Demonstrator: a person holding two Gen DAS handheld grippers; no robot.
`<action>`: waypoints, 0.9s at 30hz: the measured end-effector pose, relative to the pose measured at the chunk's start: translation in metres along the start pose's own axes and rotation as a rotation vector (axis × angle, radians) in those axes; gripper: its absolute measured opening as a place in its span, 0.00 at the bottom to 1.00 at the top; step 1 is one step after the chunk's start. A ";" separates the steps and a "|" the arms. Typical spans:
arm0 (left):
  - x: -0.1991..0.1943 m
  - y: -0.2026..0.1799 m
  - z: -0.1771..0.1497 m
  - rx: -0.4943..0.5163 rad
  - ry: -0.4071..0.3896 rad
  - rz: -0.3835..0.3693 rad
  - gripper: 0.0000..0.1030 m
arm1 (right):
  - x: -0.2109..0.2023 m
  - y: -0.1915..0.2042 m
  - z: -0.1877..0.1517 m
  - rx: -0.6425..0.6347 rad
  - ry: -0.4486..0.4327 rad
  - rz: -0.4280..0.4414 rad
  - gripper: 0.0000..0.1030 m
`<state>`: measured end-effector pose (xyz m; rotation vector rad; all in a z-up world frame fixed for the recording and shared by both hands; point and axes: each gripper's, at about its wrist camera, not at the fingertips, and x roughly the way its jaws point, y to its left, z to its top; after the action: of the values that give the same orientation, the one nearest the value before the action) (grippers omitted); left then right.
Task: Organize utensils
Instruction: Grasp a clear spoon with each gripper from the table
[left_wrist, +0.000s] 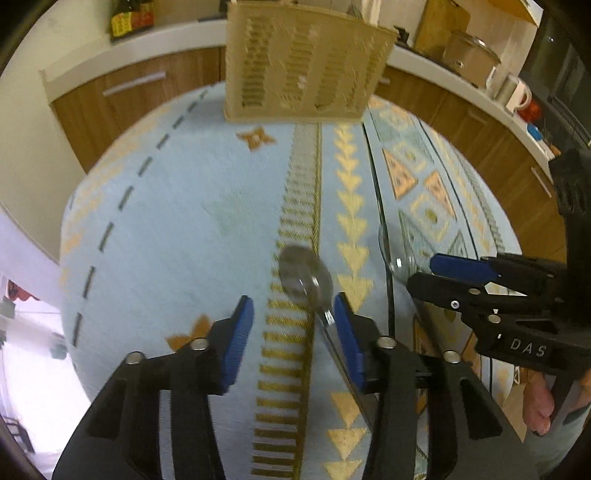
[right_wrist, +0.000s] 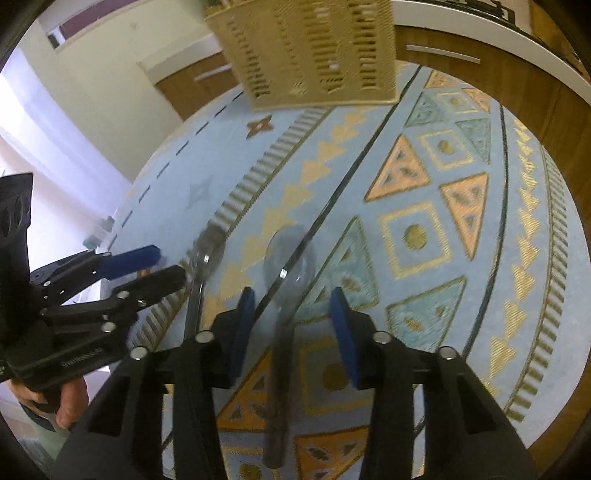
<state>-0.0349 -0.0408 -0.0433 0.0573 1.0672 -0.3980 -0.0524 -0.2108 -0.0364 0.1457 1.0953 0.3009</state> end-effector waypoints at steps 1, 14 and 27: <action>0.003 -0.002 -0.002 0.001 0.013 -0.003 0.34 | 0.001 0.003 -0.003 -0.008 -0.002 -0.017 0.35; 0.009 -0.025 -0.001 0.045 0.038 0.031 0.31 | 0.002 0.013 -0.013 -0.117 -0.040 -0.124 0.10; 0.014 -0.047 -0.003 0.160 -0.046 0.053 0.13 | -0.009 -0.033 -0.005 -0.009 0.004 -0.118 0.10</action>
<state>-0.0475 -0.0877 -0.0497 0.2175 0.9850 -0.4341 -0.0548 -0.2446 -0.0396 0.0723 1.1017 0.2000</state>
